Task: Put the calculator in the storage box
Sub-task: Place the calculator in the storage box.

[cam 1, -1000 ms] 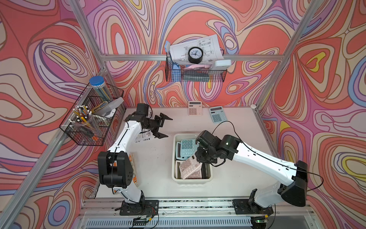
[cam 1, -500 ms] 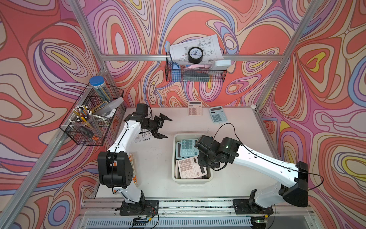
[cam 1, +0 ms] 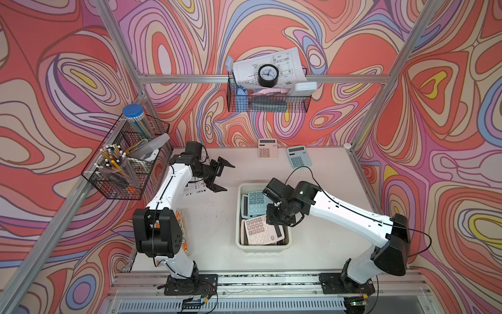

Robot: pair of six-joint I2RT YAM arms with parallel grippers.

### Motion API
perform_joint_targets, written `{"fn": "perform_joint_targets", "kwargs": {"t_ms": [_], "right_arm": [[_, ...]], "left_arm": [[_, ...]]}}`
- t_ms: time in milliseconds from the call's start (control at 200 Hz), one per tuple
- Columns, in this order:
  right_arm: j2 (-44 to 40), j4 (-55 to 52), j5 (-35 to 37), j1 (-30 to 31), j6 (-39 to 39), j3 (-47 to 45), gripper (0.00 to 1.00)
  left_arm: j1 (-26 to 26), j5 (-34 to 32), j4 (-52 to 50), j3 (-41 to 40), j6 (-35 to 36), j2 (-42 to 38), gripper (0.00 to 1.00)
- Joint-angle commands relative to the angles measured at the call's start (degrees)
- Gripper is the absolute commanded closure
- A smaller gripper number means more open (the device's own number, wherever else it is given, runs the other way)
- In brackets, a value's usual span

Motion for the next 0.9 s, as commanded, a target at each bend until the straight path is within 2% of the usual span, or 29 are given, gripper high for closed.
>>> {"fn": "perform_joint_targets", "kwargs": {"t_ms": [0, 195, 431, 556, 731, 896], "right_arm": [[2.86, 1.41, -4.67, -1.77, -5.8, 1.37, 0.62], [7.65, -4.12, -3.49, -2.9, -6.55, 4.47, 0.64], [3.73, -10.74, -2.34, -2.81, 0.43, 1.03, 0.67], [3.58, -12.08, -3.03, -2.85, 1.22, 1.01, 0.67], [6.44, -15.42, -2.82, -2.85, 0.84, 5.51, 0.71], [8.98, -17.09, -1.01, -3.19, -1.87, 13.78, 0.72]], "left_arm": [[0.31, -1.49, -3.27, 1.56, 2.3, 1.07, 0.02], [0.31, -1.69, -3.73, 1.73, 2.82, 1.81, 0.02], [0.31, -1.64, -5.42, 3.98, 3.69, 3.76, 0.02], [0.31, -1.69, -6.17, 5.05, 4.18, 4.82, 0.02], [0.31, -1.96, -7.45, 6.22, 4.78, 5.8, 0.02], [0.31, -2.53, -10.0, 8.43, 5.99, 6.83, 0.02]]}}
